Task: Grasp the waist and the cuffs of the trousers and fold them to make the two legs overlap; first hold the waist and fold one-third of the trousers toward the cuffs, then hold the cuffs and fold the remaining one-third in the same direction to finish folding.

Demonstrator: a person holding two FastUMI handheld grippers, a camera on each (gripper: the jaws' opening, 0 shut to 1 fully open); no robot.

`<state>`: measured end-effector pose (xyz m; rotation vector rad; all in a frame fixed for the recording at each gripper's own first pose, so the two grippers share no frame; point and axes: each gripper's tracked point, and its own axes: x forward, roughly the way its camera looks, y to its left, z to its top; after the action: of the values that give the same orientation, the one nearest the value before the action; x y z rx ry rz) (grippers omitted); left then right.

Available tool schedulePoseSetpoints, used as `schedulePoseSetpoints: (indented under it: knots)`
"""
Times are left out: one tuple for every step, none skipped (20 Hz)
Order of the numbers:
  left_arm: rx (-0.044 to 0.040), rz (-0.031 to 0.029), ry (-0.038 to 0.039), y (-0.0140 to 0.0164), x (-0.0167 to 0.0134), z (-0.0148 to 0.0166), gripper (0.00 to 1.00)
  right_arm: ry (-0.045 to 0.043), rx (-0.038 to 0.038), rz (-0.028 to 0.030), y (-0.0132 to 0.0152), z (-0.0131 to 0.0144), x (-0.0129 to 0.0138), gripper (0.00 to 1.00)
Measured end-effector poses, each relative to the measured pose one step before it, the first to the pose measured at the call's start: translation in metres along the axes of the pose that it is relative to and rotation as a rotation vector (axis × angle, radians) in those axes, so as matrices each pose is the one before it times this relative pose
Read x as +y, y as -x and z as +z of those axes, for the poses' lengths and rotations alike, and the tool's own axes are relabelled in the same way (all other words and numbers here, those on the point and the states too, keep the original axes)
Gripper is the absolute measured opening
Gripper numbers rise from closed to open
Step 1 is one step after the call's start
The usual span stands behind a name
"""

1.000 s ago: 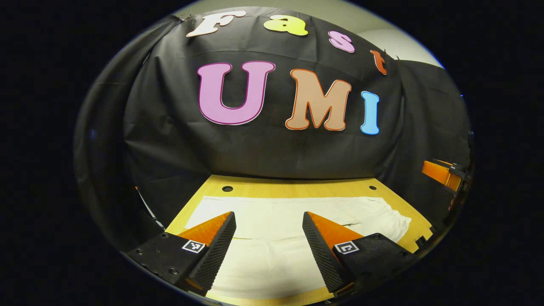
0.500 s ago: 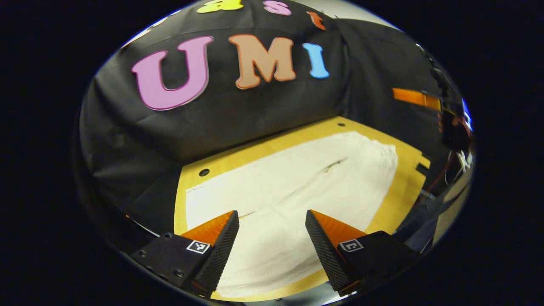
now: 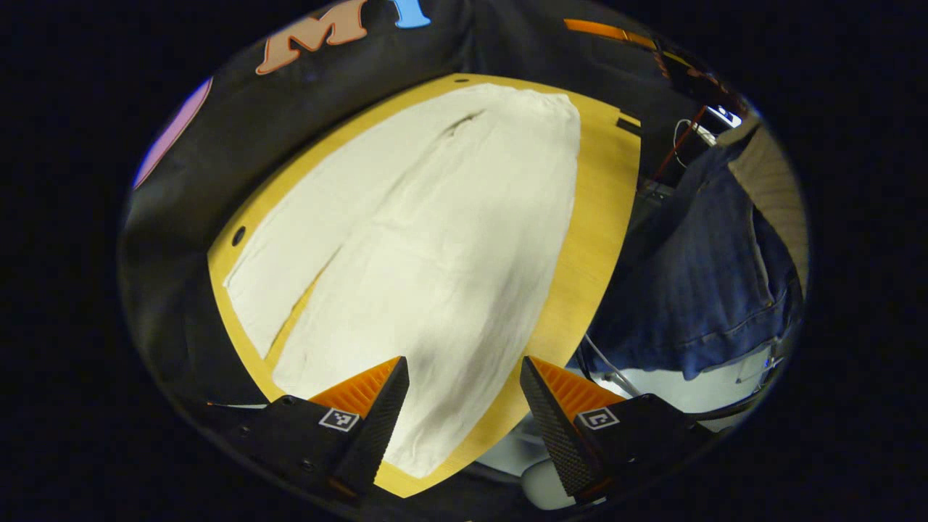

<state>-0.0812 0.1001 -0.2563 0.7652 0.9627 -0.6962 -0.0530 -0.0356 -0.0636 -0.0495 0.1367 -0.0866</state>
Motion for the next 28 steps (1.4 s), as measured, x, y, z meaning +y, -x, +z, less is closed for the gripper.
schedulePoseSetpoints:
  knots:
    - [0.0322,-0.01937,-0.01959,-0.00757,0.00074,-0.00966,0.93,-0.00226,0.00868,-0.004,0.00031,-0.00187,0.00029,0.97]
    - [0.03389,-0.01001,-0.02792,-0.00724,-0.00076,-0.01122,0.92,0.00226,0.00903,-0.00169,0.00053,-0.0038,0.00012,0.97]
    - [0.02869,-0.00707,-0.03452,-0.00423,0.0,-0.00661,0.92,0.00737,0.00663,-0.00051,-0.00038,-0.00152,0.0005,0.97]
    - [0.0269,-0.00757,-0.02883,-0.00424,-0.00272,-0.00638,0.92,0.0105,0.0054,-0.00245,0.0,-0.00183,-0.00047,0.97]
    - [0.04148,-0.01542,-0.02936,-0.00537,-0.00624,-0.00948,0.91,0.01479,0.00662,-0.00154,-0.00043,-0.0026,-0.0004,0.98]
    - [0.03398,-0.01501,-0.01586,-0.00398,-0.00123,-0.00784,0.92,0.01038,0.00724,-0.00271,-0.00136,-0.00231,-0.00052,0.97]
    - [0.01735,-0.00455,-0.00358,-0.00308,0.00167,-0.00402,0.91,-0.0015,0.0039,0.00181,-0.0005,-0.00041,0.00138,0.97]
    - [0.01098,-0.00533,-0.00019,-0.00397,0.00256,-0.00249,0.9,-0.00557,0.00349,0.00388,-0.00112,-0.00147,0.00117,0.97]
    - [0.00767,-0.00547,0.00358,-0.00438,0.00121,-0.00119,0.9,-0.00376,0.00635,0.00684,-0.00199,-0.00202,0.0034,0.97]
    - [0.00484,-0.00572,0.00174,-0.00256,0.00079,-0.0008,0.9,0.00466,0.00396,0.00259,-0.00119,-0.00076,0.00142,0.98]
    - [0.01048,0.00065,-0.00493,-0.00026,0.00155,-0.0013,0.9,0.00797,0.003,0.00257,-0.00113,-0.0013,0.0004,0.97]
    - [-0.00021,-0.0003,-0.00463,-0.00171,0.00117,0.00113,0.89,0.0079,0.00346,0.00104,-0.00167,-0.00075,0.00055,0.97]
    - [0.00985,-0.00199,-0.00359,-0.00017,-0.0003,0.0002,0.88,0.00535,0.00638,0.00358,-0.00167,-0.00267,0.00058,0.97]
    - [0.0065,-0.00165,-0.00585,-0.00087,0.00039,-0.00024,0.89,-0.00025,0.00502,0.00715,-0.00169,-0.00161,0.00175,0.97]
    - [0.01537,0.00054,-0.00276,-0.00006,0.00008,-0.00077,0.89,-0.00167,0.00264,0.00828,-0.00202,-0.0005,0.00212,0.97]
    - [0.01187,0.00036,-0.0025,-0.00082,-0.00061,0.00063,0.89,0.00023,0.00288,0.00775,-0.00236,-0.00125,0.00162,0.98]
    - [0.01549,0.00104,0.00318,-0.0004,-0.00057,-0.00106,0.89,0.00267,0.00197,0.00789,-0.00188,0.0002,0.00154,0.97]
    - [0.01228,0.00092,0.00077,-0.0002,-0.00104,0.00138,0.9,0.00516,0.00337,0.01374,-0.00294,-0.00162,0.00268,0.97]
    - [0.0117,0.00083,-0.00947,-0.00014,-0.00029,-0.00064,0.89,0.00426,0.00486,0.01431,-0.00292,-0.00243,0.00272,0.97]
    - [0.00388,-0.00033,-0.00219,-0.00025,-0.00033,0.00163,0.89,0.00346,0.00515,0.01201,-0.00222,-0.00175,0.00163,0.98]
    - [0.01178,0.00273,0.00202,-0.00021,0.00085,-0.00018,0.88,0.00518,0.00275,0.01059,-0.00209,0.0004,0.00096,0.98]
    - [0.00282,0.00109,-0.00144,0.00026,0.00119,-0.00106,0.86,0.00626,0.00002,0.01096,-0.00145,-0.00003,0.00057,0.97]
    - [0.00876,0.00101,-0.00374,0.00046,0.00292,0.00094,0.69,0.00789,0.00095,0.01349,-0.00291,-0.00127,0.00103,0.98]
    - [-0.00597,0.00302,-0.00259,-0.00025,0.00089,0.00082,0.66,0.00734,0.00453,0.016,-0.00307,-0.00131,0.00148,0.98]
    - [0.00216,0.00202,-0.00371,0.00063,0.00277,-0.0007,0.52,0.00818,0.00213,0.01275,-0.00236,-0.00005,0.00088,0.97]
    - [-0.00255,0.0006,-0.004,-0.00044,0.00246,0.00158,0.44,0.009,0.00393,0.01421,-0.00238,-0.0021,0.00071,0.97]
    - [0.00639,0.00434,0.00283,0.00006,0.00321,-0.00136,0.32,0.00992,0.00515,0.01646,-0.00199,-0.00204,0.0012,0.97]
    - [-0.00151,0.00514,0.01112,-0.00045,0.00324,0.00077,0.27,0.01184,0.00763,0.0205,-0.00326,-0.00357,0.00199,0.97]
